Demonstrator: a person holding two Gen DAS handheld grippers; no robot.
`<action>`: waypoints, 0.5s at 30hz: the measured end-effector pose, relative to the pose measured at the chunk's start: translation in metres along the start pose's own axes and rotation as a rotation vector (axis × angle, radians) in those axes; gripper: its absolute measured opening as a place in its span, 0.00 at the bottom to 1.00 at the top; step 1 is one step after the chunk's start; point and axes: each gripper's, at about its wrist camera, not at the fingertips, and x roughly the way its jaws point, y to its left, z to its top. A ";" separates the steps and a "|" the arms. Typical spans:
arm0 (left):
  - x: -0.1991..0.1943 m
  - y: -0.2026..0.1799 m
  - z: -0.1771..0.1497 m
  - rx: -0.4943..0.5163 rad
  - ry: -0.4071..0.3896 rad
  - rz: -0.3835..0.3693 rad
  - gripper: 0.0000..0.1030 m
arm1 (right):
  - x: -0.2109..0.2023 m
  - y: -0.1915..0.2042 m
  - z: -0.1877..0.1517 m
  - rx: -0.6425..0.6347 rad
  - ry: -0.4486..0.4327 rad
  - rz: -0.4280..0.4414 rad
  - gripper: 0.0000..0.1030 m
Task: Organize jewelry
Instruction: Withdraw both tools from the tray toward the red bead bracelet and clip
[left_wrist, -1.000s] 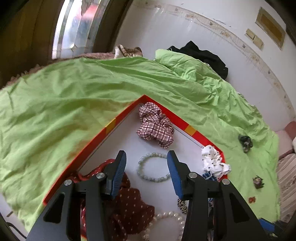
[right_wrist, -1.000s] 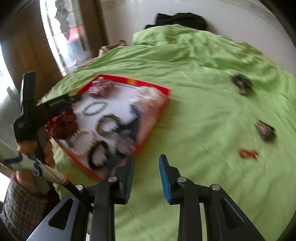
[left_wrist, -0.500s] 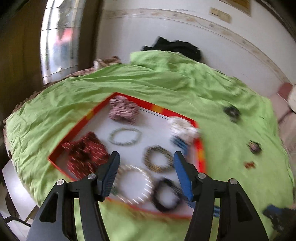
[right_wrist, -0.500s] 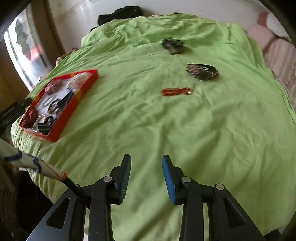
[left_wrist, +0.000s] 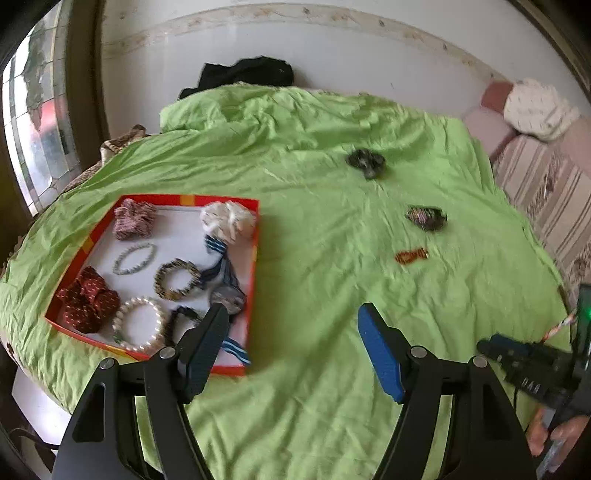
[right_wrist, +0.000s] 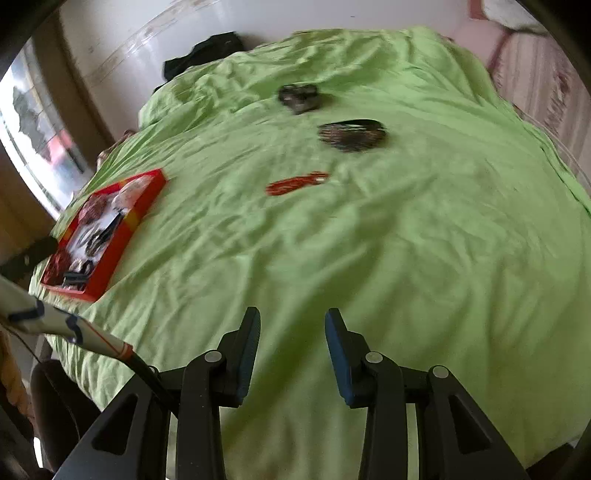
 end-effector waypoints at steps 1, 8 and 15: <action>0.002 -0.004 -0.001 0.003 0.011 0.002 0.70 | -0.001 -0.008 0.000 0.016 -0.002 -0.004 0.39; 0.014 -0.030 -0.015 0.040 0.080 0.004 0.70 | 0.001 -0.049 -0.004 0.107 -0.002 -0.029 0.41; 0.024 -0.048 -0.023 0.090 0.134 0.005 0.70 | 0.005 -0.067 -0.001 0.129 -0.020 -0.036 0.41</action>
